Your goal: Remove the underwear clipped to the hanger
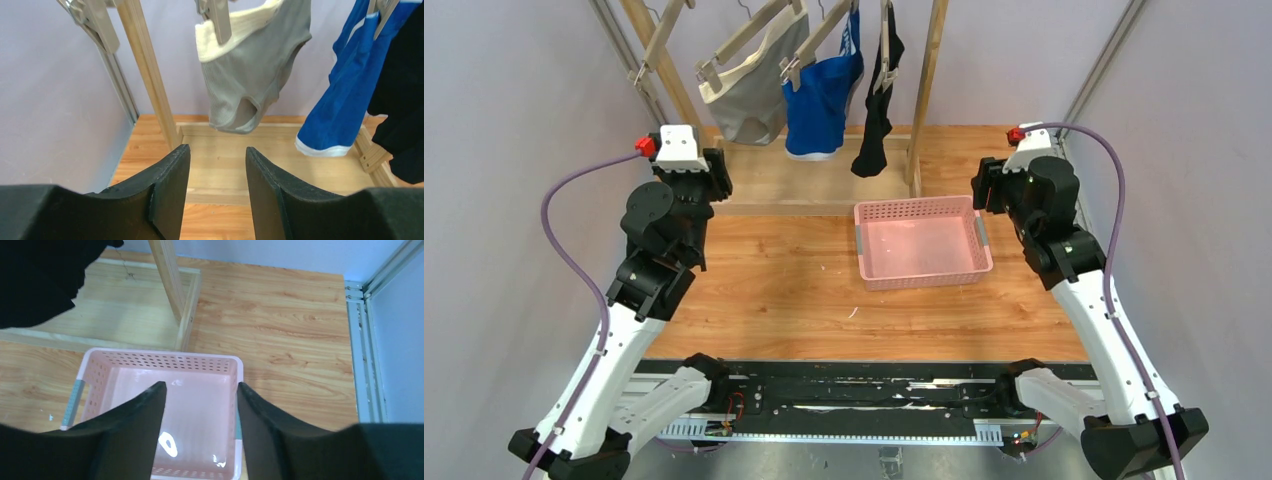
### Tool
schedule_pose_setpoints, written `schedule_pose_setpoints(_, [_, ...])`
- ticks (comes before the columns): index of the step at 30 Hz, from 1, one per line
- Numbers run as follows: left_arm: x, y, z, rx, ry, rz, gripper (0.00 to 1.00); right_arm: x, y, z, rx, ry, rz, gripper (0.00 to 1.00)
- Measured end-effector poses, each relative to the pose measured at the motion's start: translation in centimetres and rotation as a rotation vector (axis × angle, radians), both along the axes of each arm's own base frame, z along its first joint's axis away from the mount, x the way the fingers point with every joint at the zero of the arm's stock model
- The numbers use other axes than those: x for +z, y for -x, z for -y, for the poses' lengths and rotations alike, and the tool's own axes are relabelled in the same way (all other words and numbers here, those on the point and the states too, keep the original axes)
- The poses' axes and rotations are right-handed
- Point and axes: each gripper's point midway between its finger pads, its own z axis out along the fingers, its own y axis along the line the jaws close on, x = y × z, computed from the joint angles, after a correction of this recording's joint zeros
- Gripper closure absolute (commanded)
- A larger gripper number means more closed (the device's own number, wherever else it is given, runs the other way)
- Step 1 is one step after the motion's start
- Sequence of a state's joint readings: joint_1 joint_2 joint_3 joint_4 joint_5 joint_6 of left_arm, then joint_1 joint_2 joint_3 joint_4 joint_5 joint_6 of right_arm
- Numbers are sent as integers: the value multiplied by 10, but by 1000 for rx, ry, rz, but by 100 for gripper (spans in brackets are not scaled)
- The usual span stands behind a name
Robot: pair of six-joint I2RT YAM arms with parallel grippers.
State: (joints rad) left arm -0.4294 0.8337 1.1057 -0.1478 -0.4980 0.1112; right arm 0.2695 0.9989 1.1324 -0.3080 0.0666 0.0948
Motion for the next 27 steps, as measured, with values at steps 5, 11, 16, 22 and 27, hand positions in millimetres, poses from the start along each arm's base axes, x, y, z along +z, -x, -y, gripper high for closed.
schedule_pose_setpoints(5, [23,1,-3,10,-9,31,44,-7,7,3,-2,8,-2,29])
schedule_pose_setpoints(11, [43,-5,-3,25,-19,52,41,0,20,2,20,-11,51,27])
schedule_pose_setpoints(16, [64,-16,-2,49,-35,62,37,2,20,1,28,-10,58,27])
schedule_pose_setpoints(22, [138,-42,1,104,-82,129,32,-4,21,-5,59,-11,42,29])
schedule_pose_setpoints(27, [166,-70,3,156,-148,133,30,-6,29,-7,78,-15,44,31])
